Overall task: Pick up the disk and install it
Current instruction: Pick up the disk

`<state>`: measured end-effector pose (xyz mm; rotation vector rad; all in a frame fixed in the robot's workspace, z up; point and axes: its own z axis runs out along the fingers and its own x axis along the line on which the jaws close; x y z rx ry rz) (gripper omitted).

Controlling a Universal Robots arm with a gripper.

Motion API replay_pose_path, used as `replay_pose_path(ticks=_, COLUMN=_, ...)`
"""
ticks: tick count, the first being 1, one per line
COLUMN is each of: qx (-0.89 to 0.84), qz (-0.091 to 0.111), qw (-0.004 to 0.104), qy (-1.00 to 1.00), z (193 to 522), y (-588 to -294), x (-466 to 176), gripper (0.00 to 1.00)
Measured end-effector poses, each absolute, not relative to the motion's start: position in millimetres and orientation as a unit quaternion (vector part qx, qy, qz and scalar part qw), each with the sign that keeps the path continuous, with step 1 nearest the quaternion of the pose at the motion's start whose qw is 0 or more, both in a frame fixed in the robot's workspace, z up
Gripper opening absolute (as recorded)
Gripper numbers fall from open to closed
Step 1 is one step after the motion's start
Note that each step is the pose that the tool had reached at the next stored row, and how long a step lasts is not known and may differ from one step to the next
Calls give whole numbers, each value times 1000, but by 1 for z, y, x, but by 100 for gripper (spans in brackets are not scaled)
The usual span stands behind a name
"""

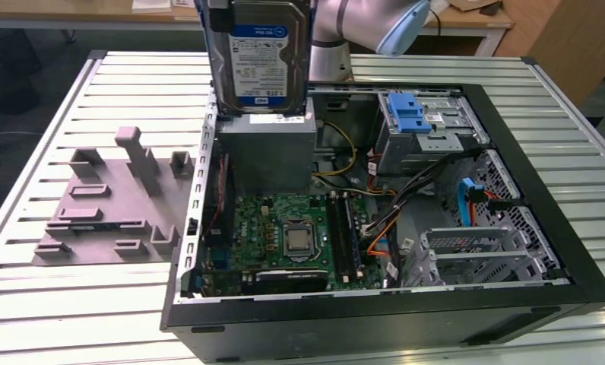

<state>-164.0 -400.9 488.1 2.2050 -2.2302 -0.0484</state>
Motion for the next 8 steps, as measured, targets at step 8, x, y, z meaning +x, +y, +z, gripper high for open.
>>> replay_pose_path(ticks=8, qx=703, qz=-16, qw=2, qy=-711, z=488, y=-412, x=-156, gripper=36)
